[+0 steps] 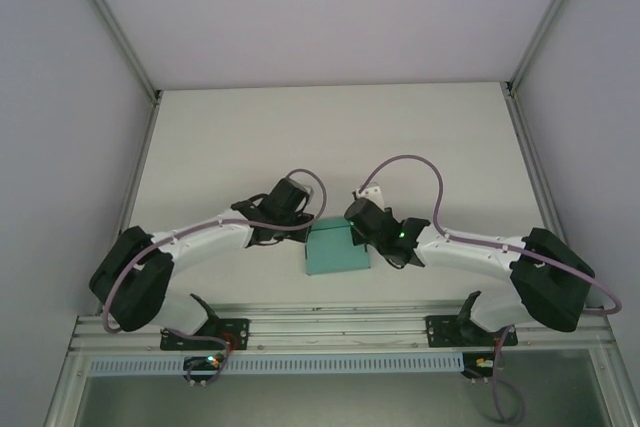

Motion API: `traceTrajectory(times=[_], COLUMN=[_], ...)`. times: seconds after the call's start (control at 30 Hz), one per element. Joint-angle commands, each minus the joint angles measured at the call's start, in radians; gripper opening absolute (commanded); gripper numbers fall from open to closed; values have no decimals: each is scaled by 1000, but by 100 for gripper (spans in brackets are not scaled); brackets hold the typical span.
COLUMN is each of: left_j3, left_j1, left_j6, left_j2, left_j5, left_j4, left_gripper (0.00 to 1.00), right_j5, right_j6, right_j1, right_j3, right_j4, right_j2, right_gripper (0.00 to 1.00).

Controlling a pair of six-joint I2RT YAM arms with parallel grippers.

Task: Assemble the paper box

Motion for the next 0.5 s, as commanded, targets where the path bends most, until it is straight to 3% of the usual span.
traceTrajectory(times=[0.0, 0.27, 0.47], left_j3=[40, 67, 44], left_j1=[2, -1, -5], left_j6=[53, 145, 193], left_j2=[-52, -45, -45], left_j5=[-58, -162, -221], left_j4=[23, 175, 256], left_gripper=[0, 0, 0], right_j5=[65, 160, 148], right_j6=[-45, -142, -211], right_j1=[-4, -43, -52], right_j3=[50, 129, 50], right_j4=[14, 73, 275], right_j2=[-1, 46, 50], right_gripper=[0, 2, 2])
